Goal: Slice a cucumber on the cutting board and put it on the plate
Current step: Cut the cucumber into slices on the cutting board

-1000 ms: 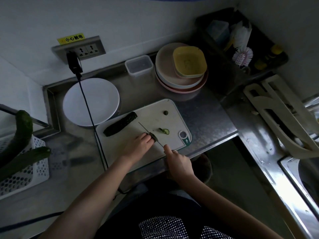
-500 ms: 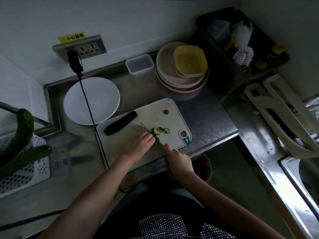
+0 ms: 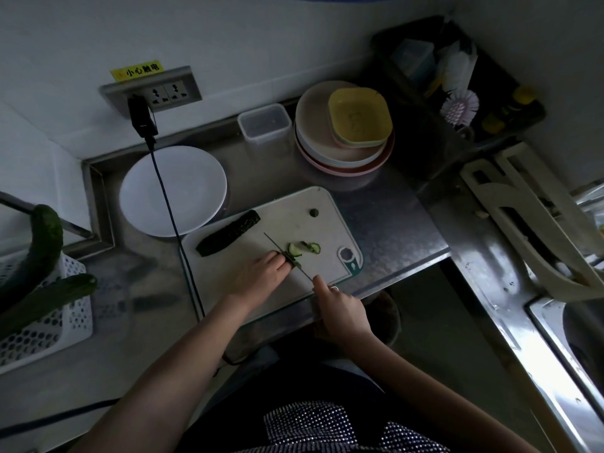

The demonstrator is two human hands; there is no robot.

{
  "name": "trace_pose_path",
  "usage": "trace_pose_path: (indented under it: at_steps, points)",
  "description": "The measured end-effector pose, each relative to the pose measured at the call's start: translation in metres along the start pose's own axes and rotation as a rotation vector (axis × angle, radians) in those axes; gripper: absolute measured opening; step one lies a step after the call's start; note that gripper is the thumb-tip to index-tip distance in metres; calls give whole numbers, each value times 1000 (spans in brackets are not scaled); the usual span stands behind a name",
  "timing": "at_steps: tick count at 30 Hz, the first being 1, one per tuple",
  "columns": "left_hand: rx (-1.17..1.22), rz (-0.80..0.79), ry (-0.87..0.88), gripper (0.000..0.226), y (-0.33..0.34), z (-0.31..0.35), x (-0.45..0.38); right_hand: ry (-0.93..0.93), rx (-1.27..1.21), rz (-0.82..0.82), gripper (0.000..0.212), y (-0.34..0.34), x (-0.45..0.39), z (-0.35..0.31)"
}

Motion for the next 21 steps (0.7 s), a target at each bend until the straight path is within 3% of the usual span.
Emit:
trace_pose_path:
  at_steps: [21]
  points:
    - [14,46,-28,28,-10,-2,1,5,12,-2,37,4,-3,4]
Point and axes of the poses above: each hand's wrist, its own x-axis away from the middle knuckle, its own y-axis out of the palm, z = x × y, the point moved 8 cm from there along -x, towards the middle knuckle, and after that the axes turned 6 degrees about y, right-handed, at the moved point
